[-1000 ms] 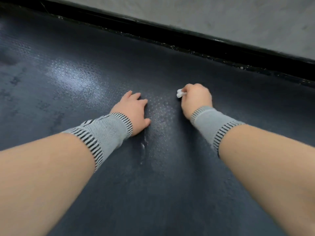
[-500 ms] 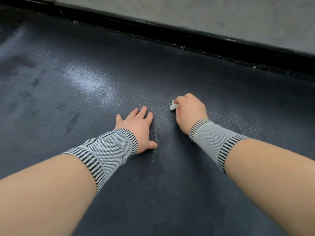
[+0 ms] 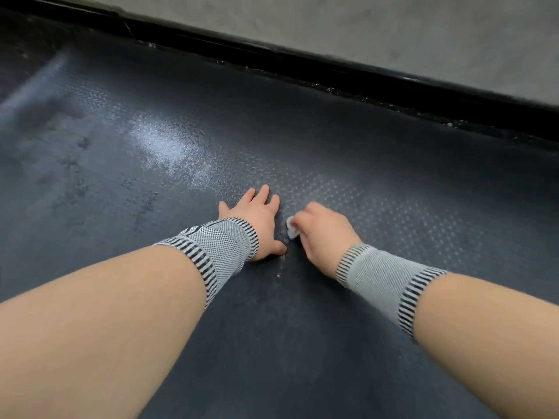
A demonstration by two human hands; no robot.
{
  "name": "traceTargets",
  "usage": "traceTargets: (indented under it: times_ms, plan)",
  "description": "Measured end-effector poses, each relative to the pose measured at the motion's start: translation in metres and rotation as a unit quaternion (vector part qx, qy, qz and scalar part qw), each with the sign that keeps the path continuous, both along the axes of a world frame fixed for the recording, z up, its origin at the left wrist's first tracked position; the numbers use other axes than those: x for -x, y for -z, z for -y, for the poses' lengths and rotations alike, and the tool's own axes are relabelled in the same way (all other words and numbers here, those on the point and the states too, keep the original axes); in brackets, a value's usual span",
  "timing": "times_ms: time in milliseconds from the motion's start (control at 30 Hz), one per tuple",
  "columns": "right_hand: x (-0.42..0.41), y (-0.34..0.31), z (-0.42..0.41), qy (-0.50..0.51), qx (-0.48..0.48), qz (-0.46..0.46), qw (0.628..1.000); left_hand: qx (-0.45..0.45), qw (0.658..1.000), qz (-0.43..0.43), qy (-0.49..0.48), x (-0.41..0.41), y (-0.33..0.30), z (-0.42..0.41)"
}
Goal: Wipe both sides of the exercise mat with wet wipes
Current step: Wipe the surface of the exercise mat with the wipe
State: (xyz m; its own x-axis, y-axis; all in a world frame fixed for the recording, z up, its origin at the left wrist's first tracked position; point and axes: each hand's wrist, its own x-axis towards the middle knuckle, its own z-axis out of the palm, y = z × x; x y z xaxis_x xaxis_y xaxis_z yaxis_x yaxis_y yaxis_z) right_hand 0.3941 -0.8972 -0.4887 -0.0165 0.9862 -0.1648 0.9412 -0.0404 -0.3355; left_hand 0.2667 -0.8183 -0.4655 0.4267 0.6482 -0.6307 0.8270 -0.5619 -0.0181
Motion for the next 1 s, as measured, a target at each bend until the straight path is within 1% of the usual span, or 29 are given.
traceTargets:
  times_ms: [33, 67, 100, 133, 167, 233, 267, 300, 333, 400, 467, 500, 533, 567, 600, 667, 700, 733, 767, 833, 900, 933, 967, 1000]
  plan:
    - [-0.005, -0.002, 0.006, -0.056, 0.0, 0.002, 0.998, 0.001, 1.0, 0.0, -0.001, -0.001, 0.0, 0.0]
    - [-0.018, -0.004, 0.006, -0.077, 0.001, 0.021, 0.997, 0.002, 1.0, -0.002, -0.002, -0.001, 0.0, 0.0]
    - [-0.033, -0.004, 0.001, -0.061, -0.003, 0.051, 0.997, 0.001, 1.0, -0.005, -0.003, -0.001, 0.0, 0.0]
    - [-0.047, -0.002, -0.005, -0.012, -0.007, 0.081, 0.997, 0.003, 1.0, -0.008, -0.004, -0.001, -0.001, -0.001]
    - [-0.06, 0.0, -0.013, 0.064, -0.01, 0.1, 0.993, 0.006, 1.0, -0.01, -0.005, -0.002, -0.001, -0.001]
    - [-0.066, 0.001, -0.024, 0.216, -0.017, 0.086, 0.972, 0.006, 1.0, -0.009, -0.003, -0.002, 0.0, 0.0]
    - [-0.056, 0.002, -0.028, 0.243, -0.019, 0.073, 0.967, 0.004, 1.0, -0.008, -0.002, -0.001, 0.0, 0.0]
    - [-0.04, 0.002, -0.028, 0.243, -0.014, 0.058, 0.968, 0.005, 1.0, -0.006, -0.002, 0.0, 0.001, 0.0]
    - [-0.023, 0.002, -0.024, 0.22, -0.008, 0.033, 0.975, 0.004, 1.0, -0.003, -0.003, 0.001, 0.001, 0.001]
    - [0.008, 0.0, -0.007, 0.099, -0.009, 0.002, 0.995, 0.002, 1.0, 0.005, -0.004, 0.002, 0.002, 0.0]
    - [0.008, -0.001, 0.008, -0.026, 0.001, 0.002, 1.0, 0.002, 1.0, 0.013, -0.008, 0.002, 0.002, 0.0]
    - [-0.005, -0.002, 0.008, -0.053, 0.005, 0.018, 0.998, 0.002, 1.0, 0.015, -0.011, 0.003, 0.003, 0.001]
    - [-0.022, -0.001, 0.006, -0.048, 0.007, 0.045, 0.998, -0.001, 1.0, 0.017, -0.012, 0.003, 0.003, 0.002]
    - [-0.038, 0.0, 0.003, -0.015, 0.008, 0.074, 0.997, -0.006, 1.0, 0.02, -0.015, 0.005, 0.004, 0.003]
    - [-0.052, 0.0, 0.001, 0.046, 0.007, 0.097, 0.994, -0.01, 0.999, 0.025, -0.019, 0.006, 0.004, 0.004]
    - [-0.057, 0.001, -0.002, 0.194, -0.006, 0.098, 0.976, -0.021, 0.999, 0.04, -0.029, 0.008, 0.004, 0.008]
    - [-0.047, 0.0, -0.003, 0.228, -0.006, 0.088, 0.97, -0.03, 0.998, 0.048, -0.033, 0.01, 0.005, 0.011]
    - [-0.031, 0.0, -0.003, 0.23, 0.005, 0.076, 0.97, -0.042, 0.997, 0.057, -0.036, 0.014, 0.005, 0.015]
    - [-0.012, -0.001, 0.001, 0.204, 0.014, 0.054, 0.977, -0.056, 0.995, 0.068, -0.036, 0.017, 0.006, 0.018]
    - [0.021, -0.003, 0.018, 0.074, 0.013, 0.017, 0.997, -0.078, 0.993, 0.086, -0.026, 0.025, 0.007, 0.026]
    - [0.022, -0.006, 0.032, -0.044, 0.017, 0.01, 0.999, -0.078, 0.992, 0.094, -0.014, 0.035, 0.006, 0.032]
    - [0.008, -0.008, 0.033, -0.07, 0.021, 0.031, 0.997, -0.074, 0.993, 0.093, -0.01, 0.04, 0.005, 0.035]
    - [-0.009, -0.008, 0.031, -0.061, 0.025, 0.063, 0.996, -0.071, 0.993, 0.091, -0.006, 0.047, 0.004, 0.037]
    - [-0.026, -0.006, 0.029, -0.019, 0.027, 0.092, 0.995, -0.068, 0.994, 0.086, -0.003, 0.053, 0.003, 0.039]
